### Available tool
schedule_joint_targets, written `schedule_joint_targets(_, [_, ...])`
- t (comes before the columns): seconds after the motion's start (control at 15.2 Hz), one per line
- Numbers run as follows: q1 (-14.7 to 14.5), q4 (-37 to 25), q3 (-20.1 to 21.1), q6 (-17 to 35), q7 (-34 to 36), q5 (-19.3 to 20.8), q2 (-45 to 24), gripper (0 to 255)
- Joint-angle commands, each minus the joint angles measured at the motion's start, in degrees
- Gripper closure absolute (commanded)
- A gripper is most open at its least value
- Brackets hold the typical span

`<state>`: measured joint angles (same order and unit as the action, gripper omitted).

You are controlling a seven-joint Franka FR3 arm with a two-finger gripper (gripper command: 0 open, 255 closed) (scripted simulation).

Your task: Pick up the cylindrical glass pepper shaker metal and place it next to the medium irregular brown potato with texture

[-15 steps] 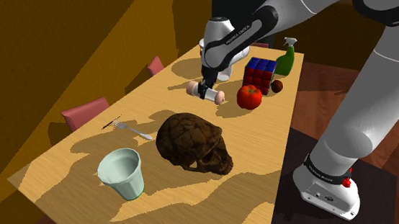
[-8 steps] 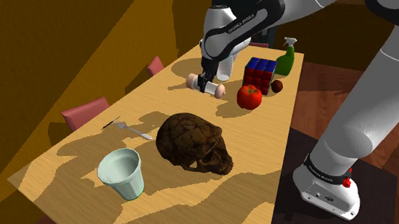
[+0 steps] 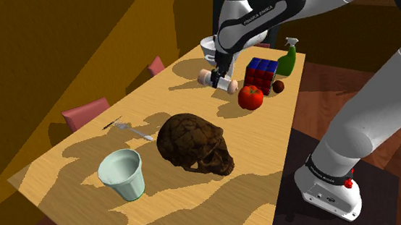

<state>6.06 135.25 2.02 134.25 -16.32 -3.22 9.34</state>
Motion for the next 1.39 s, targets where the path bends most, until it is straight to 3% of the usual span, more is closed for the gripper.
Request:
schedule_joint_targets(0.0, [1.0, 2.68, -1.54, -0.09, -2.76, -0.24, 2.67, 255])
schedule_joint_targets(0.66, [6.94, 12.63, -10.75, -1.75, -16.06, 1.87, 13.69, 255])
schedule_joint_targets(1.32, [14.56, 15.6, -21.66, -4.87, -30.21, 6.94, 19.31, 255])
